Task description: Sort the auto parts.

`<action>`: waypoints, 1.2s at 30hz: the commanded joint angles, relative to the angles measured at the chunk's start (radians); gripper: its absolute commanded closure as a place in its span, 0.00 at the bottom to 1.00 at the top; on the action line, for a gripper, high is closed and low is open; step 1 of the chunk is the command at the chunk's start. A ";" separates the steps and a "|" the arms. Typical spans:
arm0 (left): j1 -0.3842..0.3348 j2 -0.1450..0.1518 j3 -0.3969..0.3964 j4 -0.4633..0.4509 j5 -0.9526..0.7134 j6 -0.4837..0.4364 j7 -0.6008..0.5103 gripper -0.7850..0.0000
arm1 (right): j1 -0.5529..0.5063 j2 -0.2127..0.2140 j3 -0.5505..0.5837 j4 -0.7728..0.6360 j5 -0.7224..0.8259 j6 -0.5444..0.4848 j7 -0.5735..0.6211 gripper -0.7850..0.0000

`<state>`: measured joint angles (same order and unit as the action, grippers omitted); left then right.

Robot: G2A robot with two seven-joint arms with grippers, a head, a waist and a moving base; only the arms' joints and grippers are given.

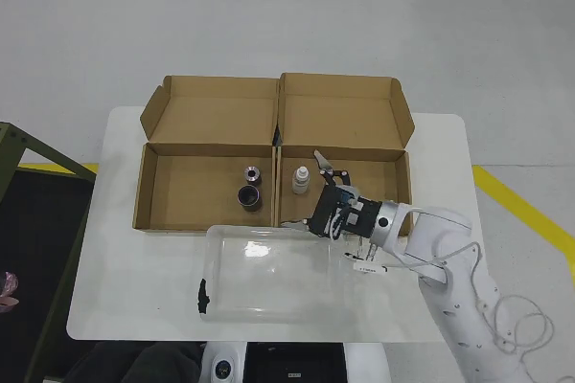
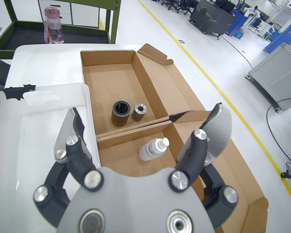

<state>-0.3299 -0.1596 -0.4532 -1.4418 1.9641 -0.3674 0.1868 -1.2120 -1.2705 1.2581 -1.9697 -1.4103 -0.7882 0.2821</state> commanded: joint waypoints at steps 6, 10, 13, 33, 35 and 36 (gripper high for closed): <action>0.000 0.000 0.000 0.000 0.000 0.000 0.000 0.00 | -0.133 0.021 0.132 -0.015 -0.032 0.053 -0.107 0.00; 0.000 0.000 0.000 0.000 0.000 0.000 0.000 0.00 | -0.203 0.029 0.190 -0.012 -0.050 0.106 -0.181 0.00; 0.000 0.000 0.000 0.000 0.000 0.000 0.000 0.00 | -0.249 0.034 0.229 -0.006 -0.054 0.143 -0.233 0.00; 0.000 0.000 0.000 0.000 0.000 0.000 0.000 0.00 | -0.409 0.062 0.453 0.023 -0.026 0.204 -0.361 0.00; 0.000 0.000 0.000 0.000 0.000 0.000 0.000 0.00 | -0.411 0.063 0.459 0.027 -0.020 0.203 -0.364 0.00; 0.000 0.000 0.000 0.000 0.000 0.000 0.000 0.00 | -0.411 0.063 0.459 0.027 -0.020 0.203 -0.364 0.00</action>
<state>-0.3299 -0.1596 -0.4532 -1.4418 1.9641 -0.3674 0.1868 -1.6230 -1.2072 1.7170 -1.9432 -1.4309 -0.5853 -0.0821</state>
